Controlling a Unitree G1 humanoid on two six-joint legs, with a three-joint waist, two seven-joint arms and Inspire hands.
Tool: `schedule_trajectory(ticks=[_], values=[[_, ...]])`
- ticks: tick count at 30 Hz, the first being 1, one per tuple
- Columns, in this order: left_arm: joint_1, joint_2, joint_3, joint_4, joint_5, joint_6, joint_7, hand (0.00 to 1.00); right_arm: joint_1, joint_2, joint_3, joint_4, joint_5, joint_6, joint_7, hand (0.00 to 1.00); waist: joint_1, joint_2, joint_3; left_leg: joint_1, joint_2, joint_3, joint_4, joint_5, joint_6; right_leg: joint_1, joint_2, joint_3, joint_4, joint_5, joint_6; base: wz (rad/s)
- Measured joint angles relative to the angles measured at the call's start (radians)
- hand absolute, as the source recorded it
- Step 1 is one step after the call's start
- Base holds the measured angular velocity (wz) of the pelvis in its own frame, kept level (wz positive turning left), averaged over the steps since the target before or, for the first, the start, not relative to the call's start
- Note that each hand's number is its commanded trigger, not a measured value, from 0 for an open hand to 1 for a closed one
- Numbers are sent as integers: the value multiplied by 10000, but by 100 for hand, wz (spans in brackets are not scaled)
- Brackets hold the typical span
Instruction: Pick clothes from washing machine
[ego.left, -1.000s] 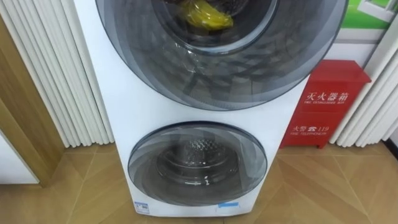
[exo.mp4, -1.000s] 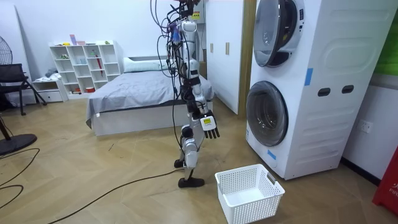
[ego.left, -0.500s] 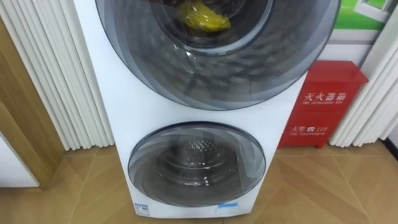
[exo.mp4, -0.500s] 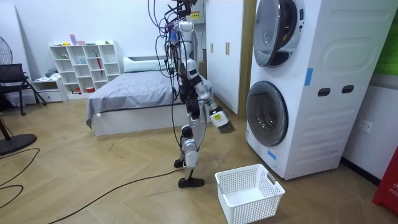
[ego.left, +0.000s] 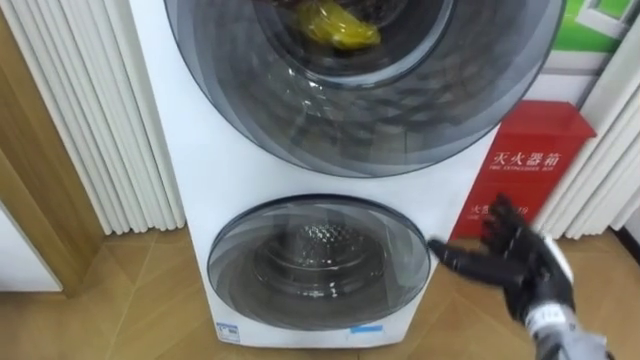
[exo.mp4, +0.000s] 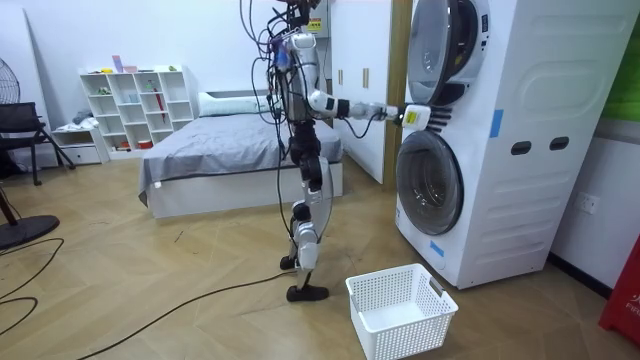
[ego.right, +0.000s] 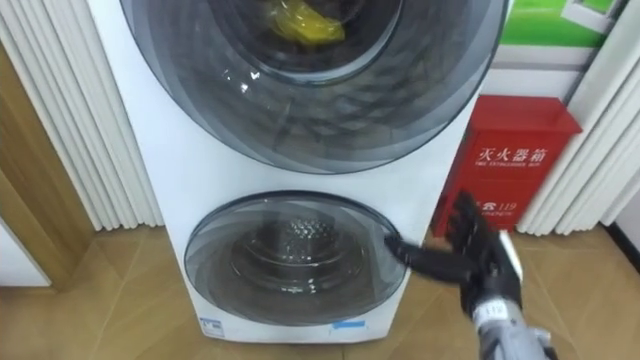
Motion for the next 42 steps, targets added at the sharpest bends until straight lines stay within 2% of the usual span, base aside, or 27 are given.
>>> schedule_trajectory(ticks=[2,6,10,14,21,24,30,37,42], values=[[-13,-1,-12,-53,-1,193,-2,0,-551,-139,15,-282,-14,12,-344,0,17,8,-12,-1,2,-2,-2,1,0,-18,-2,2,1,0,0,0],[49,-1,-13,-397,2,338,-15,0,-1197,-373,15,-808,-22,13,-677,0,39,-2,-18,-7,5,-33,-10,2,-1,-8,1,-33,0,0,0,2],[42,0,-17,-401,28,430,-125,0,-1770,-529,-10,-896,65,36,-999,0,91,-52,-61,5,1,-170,-6,2,-1,72,2,-147,-6,0,0,9],[20,2,-17,-511,33,630,-214,0,-1861,-583,-16,-978,69,138,-1112,0,159,-59,-66,-74,1,-164,19,2,-1,2,0,-157,-2,0,0,0],[-40,30,-25,-400,35,658,-214,0,-2260,-588,9,-1005,111,179,-1621,0,259,-76,-57,-175,4,-183,75,20,-5,-90,-11,-234,48,0,0,0],[-47,48,-25,-381,34,773,-214,0,-2395,-637,9,-1006,117,259,-1719,0,278,-138,-42,-169,21,-142,71,53,-10,-226,-7,-231,182,0,0,-5],[-41,73,-54,-390,26,876,-279,0,-2408,-660,0,-1893,56,684,-1900,0,308,-188,-55,-398,55,67,83,53,-11,-542,12,-76,253,9,-15,-12],[-312,140,-631,-196,24,874,-403,0,-2400,-661,195,-2757,62,1026,-1990,0,207,-197,-55,-475,120,206,62,60,-24,-724,52,-57,334,15,-25,-8],[-360,141,-710,-162,29,907,-403,0,-2351,-642,540,-3229,-249,1312,-1960,0,217,-198,-58,-318,171,355,-1,60,-25,-731,124,153,330,39,-64,-23]])
